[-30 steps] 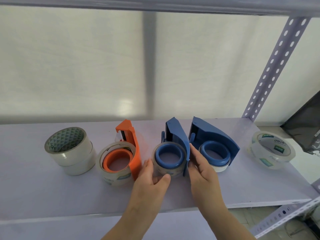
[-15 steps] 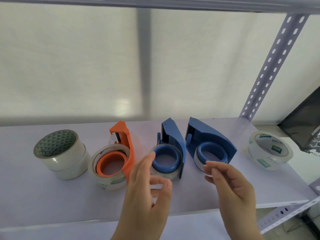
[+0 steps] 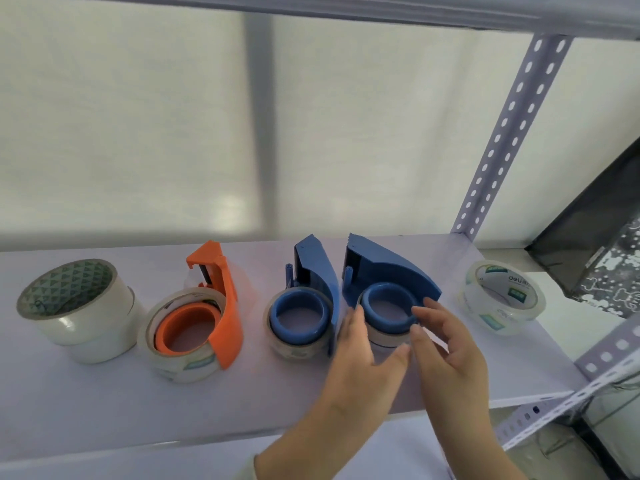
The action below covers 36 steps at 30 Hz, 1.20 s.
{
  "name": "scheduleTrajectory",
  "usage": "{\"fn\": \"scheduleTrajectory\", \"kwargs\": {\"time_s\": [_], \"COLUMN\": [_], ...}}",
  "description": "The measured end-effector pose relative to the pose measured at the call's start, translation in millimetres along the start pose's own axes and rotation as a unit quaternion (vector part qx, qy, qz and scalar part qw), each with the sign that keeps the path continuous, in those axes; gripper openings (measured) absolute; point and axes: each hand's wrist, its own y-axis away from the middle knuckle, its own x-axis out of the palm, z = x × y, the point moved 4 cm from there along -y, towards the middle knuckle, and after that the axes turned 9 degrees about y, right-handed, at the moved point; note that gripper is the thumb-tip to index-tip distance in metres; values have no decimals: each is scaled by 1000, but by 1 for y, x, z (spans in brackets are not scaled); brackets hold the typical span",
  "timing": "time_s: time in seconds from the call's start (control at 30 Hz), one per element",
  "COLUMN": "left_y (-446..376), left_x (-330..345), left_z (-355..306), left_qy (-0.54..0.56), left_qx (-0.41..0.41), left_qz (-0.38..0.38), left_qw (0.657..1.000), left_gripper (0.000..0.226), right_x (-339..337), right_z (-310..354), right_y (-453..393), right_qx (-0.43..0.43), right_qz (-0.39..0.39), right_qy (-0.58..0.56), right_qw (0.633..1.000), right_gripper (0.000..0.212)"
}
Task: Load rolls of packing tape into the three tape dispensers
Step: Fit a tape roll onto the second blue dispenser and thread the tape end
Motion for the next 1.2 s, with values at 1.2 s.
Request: {"fn": "scheduleTrajectory", "kwargs": {"time_s": [1.2], "left_y": [56], "left_x": [-86], "left_z": [-57], "left_qy": [140], "left_qx": [243], "left_qz": [-114], "left_qw": [953], "left_gripper": [67], "right_x": [28], "right_z": [66], "right_y": [56], "right_qx": [-157], "right_qz": [145], "right_qy": [-242], "right_qw": [946], "right_gripper": [56]}}
